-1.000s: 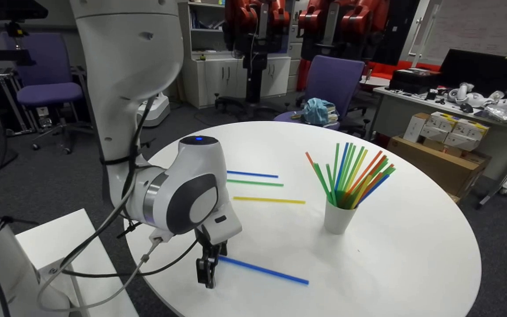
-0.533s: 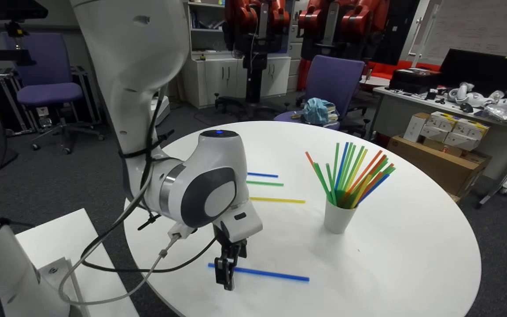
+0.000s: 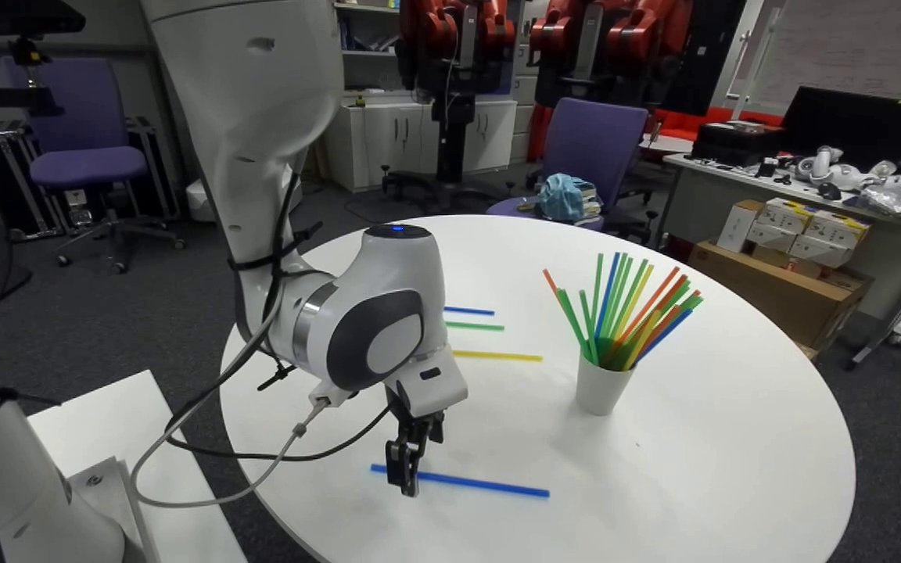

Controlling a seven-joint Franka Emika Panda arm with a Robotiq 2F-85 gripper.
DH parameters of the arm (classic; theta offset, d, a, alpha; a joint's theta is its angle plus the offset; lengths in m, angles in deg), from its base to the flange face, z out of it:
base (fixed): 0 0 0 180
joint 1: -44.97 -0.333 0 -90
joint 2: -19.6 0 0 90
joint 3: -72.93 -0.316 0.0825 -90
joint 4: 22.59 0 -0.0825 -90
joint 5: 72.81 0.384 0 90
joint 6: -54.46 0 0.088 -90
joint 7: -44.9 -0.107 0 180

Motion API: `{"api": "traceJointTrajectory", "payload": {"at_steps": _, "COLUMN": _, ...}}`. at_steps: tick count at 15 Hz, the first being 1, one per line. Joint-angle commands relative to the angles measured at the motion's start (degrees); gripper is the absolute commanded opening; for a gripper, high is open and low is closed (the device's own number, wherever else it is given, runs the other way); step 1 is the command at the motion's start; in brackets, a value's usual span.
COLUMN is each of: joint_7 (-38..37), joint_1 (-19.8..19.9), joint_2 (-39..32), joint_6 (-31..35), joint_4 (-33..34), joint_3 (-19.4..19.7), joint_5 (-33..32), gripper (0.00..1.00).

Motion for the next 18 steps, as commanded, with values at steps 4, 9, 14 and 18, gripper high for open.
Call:
{"api": "traceJointTrajectory", "payload": {"at_steps": 4, "joint_7": 2.1, "joint_1": 2.8, "joint_2": -0.3, "joint_6": -1.9, "joint_4": 0.6, "joint_3": -3.1, "joint_5": 2.4, "gripper": 1.00}}
{"api": "traceJointTrajectory", "payload": {"at_steps": 9, "joint_7": 2.3, "joint_1": 3.9, "joint_2": -1.3, "joint_6": -2.7, "joint_4": 0.6, "joint_3": -3.7, "joint_5": 2.3, "gripper": 1.00}}
{"api": "traceJointTrajectory", "payload": {"at_steps": 14, "joint_7": 2.2, "joint_1": 4.6, "joint_2": -1.9, "joint_6": -2.3, "joint_4": 0.5, "joint_3": -3.9, "joint_5": 2.0, "gripper": 0.68}}
{"api": "traceJointTrajectory", "payload": {"at_steps": 18, "joint_7": 2.1, "joint_1": 5.2, "joint_2": -1.9, "joint_6": -2.1, "joint_4": 0.6, "joint_3": -4.3, "joint_5": 2.0, "gripper": 0.36}}
